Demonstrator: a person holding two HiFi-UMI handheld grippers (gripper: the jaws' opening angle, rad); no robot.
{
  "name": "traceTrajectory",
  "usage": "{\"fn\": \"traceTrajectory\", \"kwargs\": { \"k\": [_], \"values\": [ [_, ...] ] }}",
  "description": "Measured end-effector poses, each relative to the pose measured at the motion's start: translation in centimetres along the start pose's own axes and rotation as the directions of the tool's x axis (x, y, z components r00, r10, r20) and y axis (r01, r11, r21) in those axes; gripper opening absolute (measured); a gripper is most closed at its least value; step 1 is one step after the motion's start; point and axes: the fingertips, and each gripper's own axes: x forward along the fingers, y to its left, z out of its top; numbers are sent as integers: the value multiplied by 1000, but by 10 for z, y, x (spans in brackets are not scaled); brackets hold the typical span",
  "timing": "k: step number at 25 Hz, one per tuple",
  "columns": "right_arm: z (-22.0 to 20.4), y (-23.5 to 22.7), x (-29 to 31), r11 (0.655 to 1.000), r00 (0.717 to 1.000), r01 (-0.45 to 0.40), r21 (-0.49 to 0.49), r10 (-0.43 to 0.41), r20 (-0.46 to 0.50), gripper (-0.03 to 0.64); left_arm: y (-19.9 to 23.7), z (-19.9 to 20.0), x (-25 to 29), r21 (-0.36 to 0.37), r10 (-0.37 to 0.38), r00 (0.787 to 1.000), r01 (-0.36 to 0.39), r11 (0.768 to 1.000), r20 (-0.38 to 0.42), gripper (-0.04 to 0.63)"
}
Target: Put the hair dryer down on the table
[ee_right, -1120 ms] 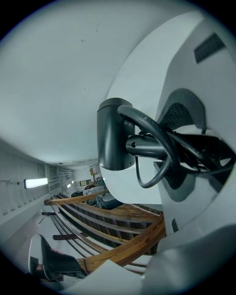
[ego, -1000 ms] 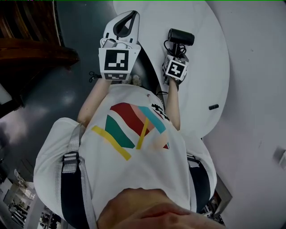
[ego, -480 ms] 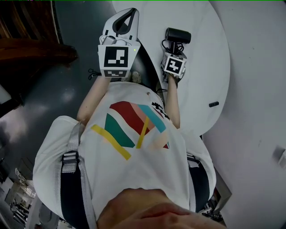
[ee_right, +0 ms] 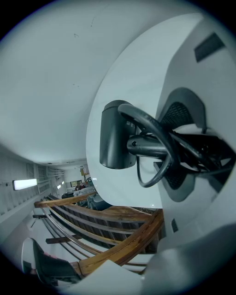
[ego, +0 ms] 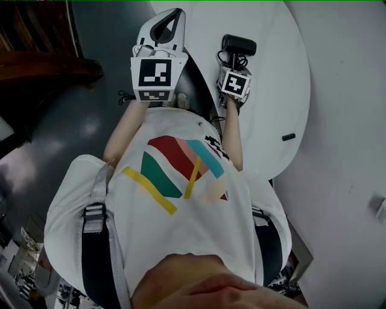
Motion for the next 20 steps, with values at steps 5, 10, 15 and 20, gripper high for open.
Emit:
{"fn": "traceTrajectory", "kwargs": {
  "k": [5, 10, 15, 20],
  "values": [
    [2, 4, -6, 1000, 1000, 4, 17, -4, -27, 225, -1, -3, -1, -6, -4, 1000, 4, 1000, -2, 15],
    [1, 4, -1, 1000, 1000, 0, 3, 0, -14, 225, 0, -2, -3, -13, -7, 1000, 7, 1000, 0, 15],
    [-1, 4, -5, 1000, 999, 9, 30, -8, -44, 231, 1, -3, -2, -18, -12, 1000, 12, 1000, -3, 15],
    [-2, 4, -5, 998, 999, 5, 61, -2, -44, 296, -2, -5, 0, -23, -31, 1000, 30, 999, -8, 15]
  ]
}}
